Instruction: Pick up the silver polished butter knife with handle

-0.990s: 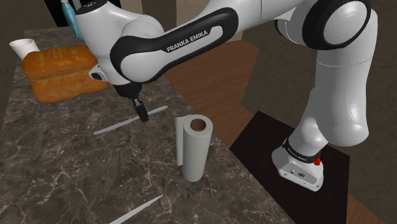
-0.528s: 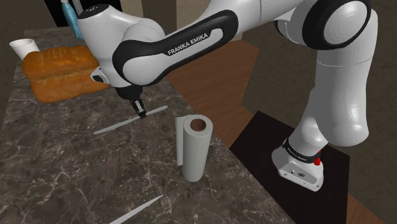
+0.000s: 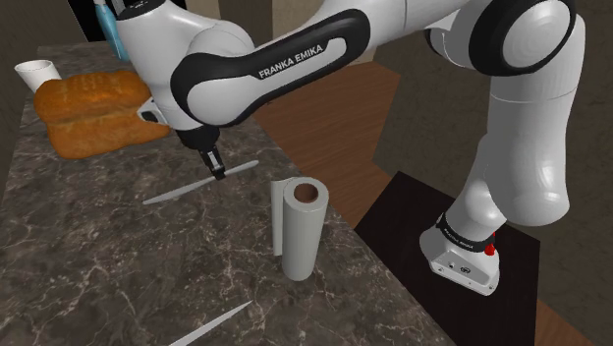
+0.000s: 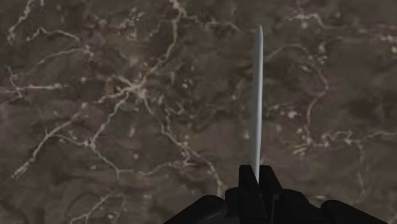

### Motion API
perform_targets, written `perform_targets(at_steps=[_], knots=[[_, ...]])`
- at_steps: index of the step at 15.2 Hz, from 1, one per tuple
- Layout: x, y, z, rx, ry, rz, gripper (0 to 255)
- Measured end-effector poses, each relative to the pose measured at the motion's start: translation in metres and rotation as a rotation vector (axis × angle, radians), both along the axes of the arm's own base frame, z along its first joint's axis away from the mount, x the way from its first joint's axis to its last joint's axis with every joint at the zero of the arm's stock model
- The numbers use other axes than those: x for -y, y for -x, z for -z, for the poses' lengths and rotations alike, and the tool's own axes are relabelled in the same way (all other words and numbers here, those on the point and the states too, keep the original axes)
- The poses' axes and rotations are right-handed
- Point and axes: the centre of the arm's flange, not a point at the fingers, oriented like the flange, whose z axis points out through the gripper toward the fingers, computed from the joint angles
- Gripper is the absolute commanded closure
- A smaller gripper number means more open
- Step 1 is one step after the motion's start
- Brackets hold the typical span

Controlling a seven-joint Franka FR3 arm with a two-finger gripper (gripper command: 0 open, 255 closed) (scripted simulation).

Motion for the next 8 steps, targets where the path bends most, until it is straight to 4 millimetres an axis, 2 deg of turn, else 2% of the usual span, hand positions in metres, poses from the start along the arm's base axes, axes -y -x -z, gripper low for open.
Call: perform_targets(at_steps=[8], knots=[[-0.002,0.0,-0.041,0.0,0.0,0.0,255]])
